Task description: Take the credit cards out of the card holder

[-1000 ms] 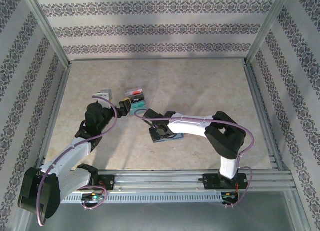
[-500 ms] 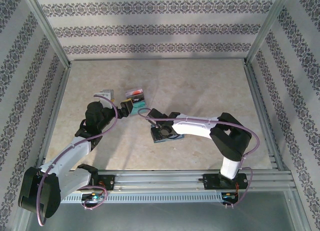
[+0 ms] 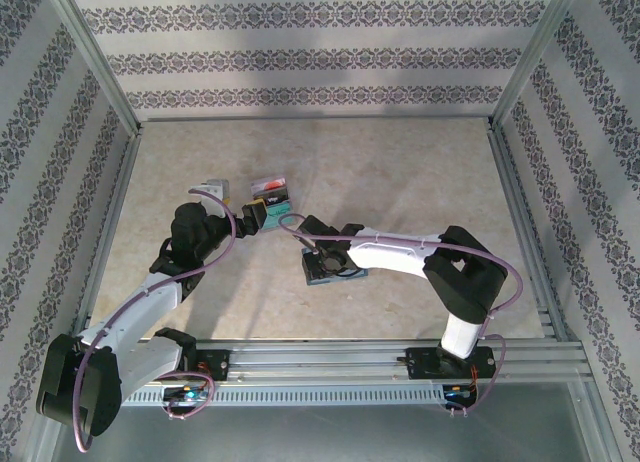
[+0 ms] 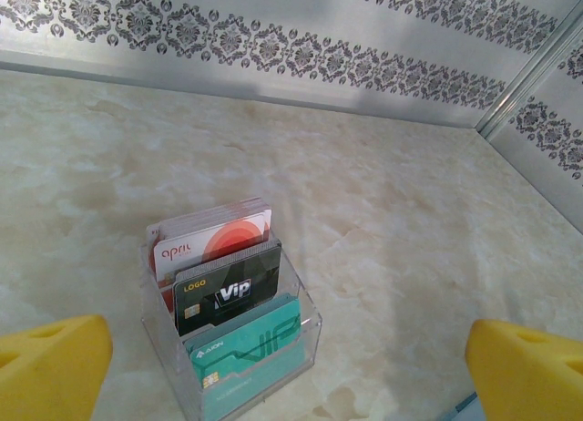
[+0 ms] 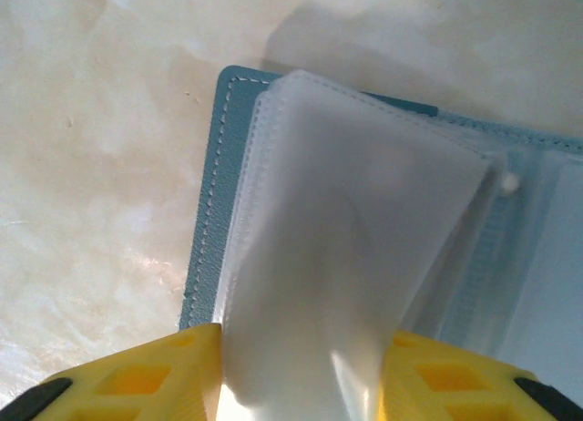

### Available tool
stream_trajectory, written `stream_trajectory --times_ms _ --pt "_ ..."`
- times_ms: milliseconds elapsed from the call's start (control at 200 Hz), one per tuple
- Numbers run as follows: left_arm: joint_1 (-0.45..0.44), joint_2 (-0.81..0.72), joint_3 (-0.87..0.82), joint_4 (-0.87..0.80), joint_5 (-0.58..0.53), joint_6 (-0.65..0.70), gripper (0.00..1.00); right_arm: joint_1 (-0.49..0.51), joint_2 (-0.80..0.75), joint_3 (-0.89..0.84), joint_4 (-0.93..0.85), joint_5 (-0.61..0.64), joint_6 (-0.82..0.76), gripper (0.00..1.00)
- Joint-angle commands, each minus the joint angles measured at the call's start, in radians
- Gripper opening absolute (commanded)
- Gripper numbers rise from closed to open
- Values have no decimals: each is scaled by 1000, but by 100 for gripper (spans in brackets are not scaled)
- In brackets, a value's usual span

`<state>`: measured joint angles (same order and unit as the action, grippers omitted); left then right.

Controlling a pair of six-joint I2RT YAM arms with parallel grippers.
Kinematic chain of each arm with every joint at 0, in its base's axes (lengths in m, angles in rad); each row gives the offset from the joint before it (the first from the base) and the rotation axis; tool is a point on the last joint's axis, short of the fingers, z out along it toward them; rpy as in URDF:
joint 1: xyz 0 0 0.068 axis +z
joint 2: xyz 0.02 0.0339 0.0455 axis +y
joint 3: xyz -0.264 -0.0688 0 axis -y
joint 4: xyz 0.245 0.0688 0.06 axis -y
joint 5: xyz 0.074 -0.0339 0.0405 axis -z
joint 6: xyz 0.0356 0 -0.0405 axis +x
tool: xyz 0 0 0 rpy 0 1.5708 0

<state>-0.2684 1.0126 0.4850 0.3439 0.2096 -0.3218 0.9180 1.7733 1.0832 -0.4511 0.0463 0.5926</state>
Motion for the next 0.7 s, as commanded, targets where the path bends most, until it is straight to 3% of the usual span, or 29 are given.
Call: stream_trajectory --times_ms 0,315,695 --pt "-3 -8 37 -18 19 17 100 -8 -17 -8 2 3 3 40" --pt "-2 -7 52 -37 25 30 100 -10 -34 -1 -27 34 -7 38" --pt "-29 -15 81 -112 -22 69 99 -30 -74 -1 -124 164 10 44"
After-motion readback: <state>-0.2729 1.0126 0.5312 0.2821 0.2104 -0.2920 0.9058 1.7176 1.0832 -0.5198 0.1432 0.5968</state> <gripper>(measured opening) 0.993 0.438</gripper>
